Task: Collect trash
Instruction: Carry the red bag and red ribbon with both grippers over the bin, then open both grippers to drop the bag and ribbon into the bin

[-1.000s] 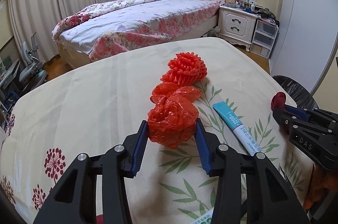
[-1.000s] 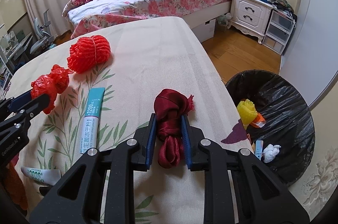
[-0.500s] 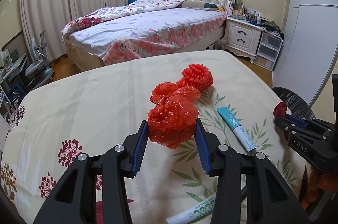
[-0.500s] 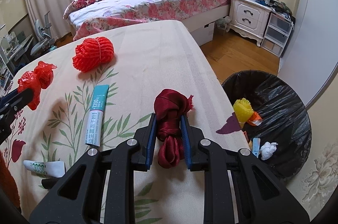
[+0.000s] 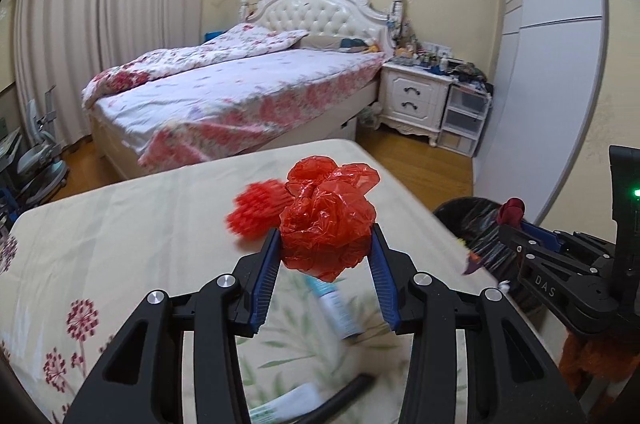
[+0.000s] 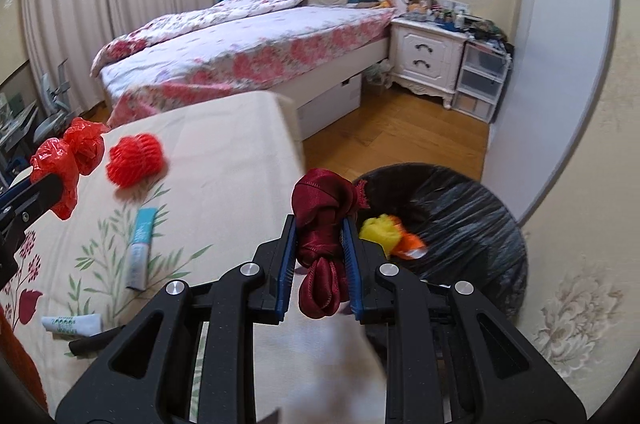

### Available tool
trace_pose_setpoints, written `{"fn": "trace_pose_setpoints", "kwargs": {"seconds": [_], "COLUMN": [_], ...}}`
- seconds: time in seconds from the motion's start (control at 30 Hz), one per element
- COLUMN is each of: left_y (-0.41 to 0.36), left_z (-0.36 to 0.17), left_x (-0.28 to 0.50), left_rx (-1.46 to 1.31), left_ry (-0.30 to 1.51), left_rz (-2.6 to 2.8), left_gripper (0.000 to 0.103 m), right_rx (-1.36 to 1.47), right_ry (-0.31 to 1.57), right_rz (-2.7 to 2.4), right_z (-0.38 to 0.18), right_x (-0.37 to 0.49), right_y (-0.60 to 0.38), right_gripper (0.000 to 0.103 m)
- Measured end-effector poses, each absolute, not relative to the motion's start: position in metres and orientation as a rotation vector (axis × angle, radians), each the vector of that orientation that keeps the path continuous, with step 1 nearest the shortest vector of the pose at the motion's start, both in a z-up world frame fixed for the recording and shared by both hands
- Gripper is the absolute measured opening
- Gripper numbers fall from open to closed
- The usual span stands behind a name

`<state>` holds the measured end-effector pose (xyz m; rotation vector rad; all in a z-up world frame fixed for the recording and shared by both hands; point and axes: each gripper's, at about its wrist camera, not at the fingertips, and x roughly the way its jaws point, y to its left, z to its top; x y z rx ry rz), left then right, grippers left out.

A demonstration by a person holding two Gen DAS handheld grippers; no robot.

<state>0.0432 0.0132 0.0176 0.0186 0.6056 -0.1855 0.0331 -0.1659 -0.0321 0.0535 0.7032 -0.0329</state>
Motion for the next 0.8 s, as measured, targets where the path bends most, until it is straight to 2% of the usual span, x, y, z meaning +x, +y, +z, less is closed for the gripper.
{"fn": "trace_pose_setpoints", "kwargs": {"seconds": [0.3,0.8], "left_y": [-0.062,-0.143], "left_z": [0.018,-0.025], "left_x": [0.063,0.112], "left_rx": [0.082,0.205], "left_ry": [0.561,0.643], "left_rz": [-0.329,-0.428], "left_gripper": [0.044,0.044], "right_rx": [0.112,0.181], "right_ry": [0.676,0.722], "right_rz": [-0.173,-0.282], "right_z": [-0.036,-0.071], "right_x": [0.043,0.073], "right_y": [-0.226,-0.273], "right_gripper": [0.022,0.022]}}
